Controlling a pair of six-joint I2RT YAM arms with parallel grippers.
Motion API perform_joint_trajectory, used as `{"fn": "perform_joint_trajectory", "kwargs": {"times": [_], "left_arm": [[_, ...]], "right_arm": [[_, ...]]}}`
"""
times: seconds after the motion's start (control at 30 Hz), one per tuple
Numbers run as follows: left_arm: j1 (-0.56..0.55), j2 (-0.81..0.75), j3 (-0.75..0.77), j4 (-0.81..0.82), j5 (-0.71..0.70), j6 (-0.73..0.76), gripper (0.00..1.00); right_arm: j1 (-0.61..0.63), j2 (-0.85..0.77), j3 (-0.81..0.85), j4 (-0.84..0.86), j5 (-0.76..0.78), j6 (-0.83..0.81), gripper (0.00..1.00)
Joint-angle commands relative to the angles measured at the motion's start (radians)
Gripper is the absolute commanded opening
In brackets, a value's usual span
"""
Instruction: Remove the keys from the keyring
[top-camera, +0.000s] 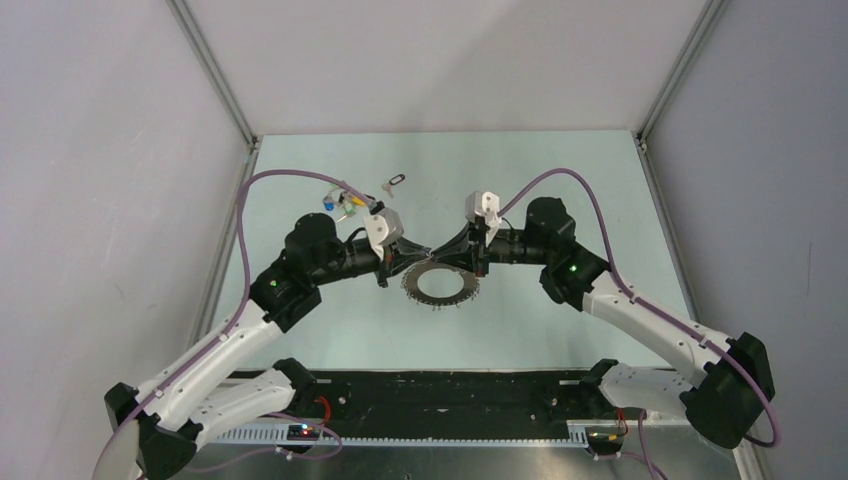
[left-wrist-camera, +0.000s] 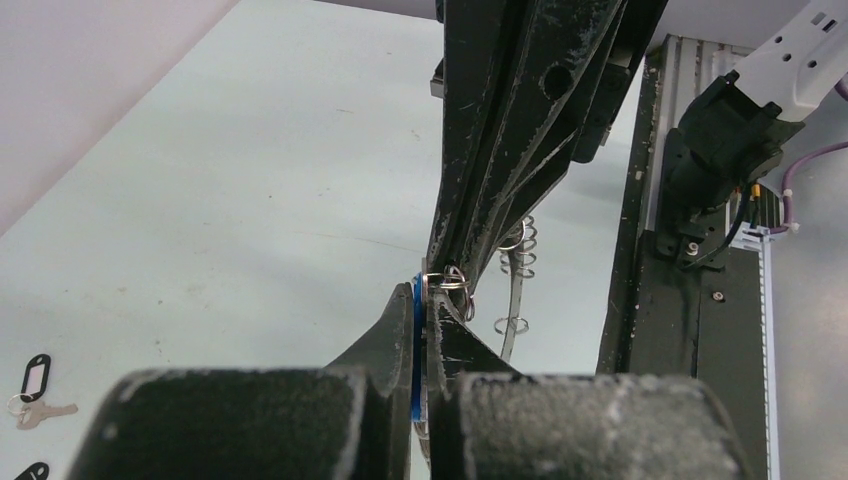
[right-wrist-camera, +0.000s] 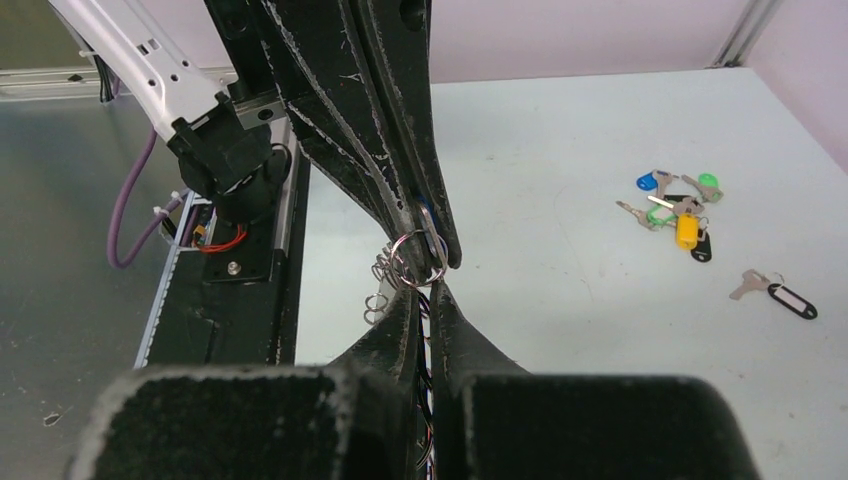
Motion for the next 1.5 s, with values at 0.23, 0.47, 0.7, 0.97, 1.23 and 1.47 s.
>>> {"fn": "perform_joint_trajectory", "kwargs": {"times": [0.23, 0.47, 0.7, 0.97, 1.23, 1.47], "left_arm": [[0.025, -0.025, 0.034, 0.068, -0.152, 0.013, 0.0], [0.025, -0.021, 0.034, 0.068, -0.158, 0.01, 0.0], [0.025, -0.025, 0.032, 0.067, -0.14, 0.014, 0.0], [0.021, -0.029, 0.015, 0.067, -0.179, 0.063, 0.0], [-0.043, -0.036, -0.014, 0.066, -0.269, 0.158, 0.0], [-0.06, -0.058, -0.016, 0.065, -0.315, 0.196, 0.0]], "right_arm": [[-0.052, -0.073, -0.009, 0.163, -0.117, 0.208, 0.0], [-0.072, -0.097, -0.04, 0.241, -0.121, 0.276, 0.0], [-0.1, -0.107, -0.065, 0.354, -0.072, 0.406, 0.0], [-0.063, -0.05, -0.191, 0.766, 0.213, 0.784, 0.0], [0.089, 0.034, -0.288, 1.084, 0.677, 0.871, 0.0], [0.114, 0.019, -0.299, 0.983, 0.684, 0.688, 0.11]]}}
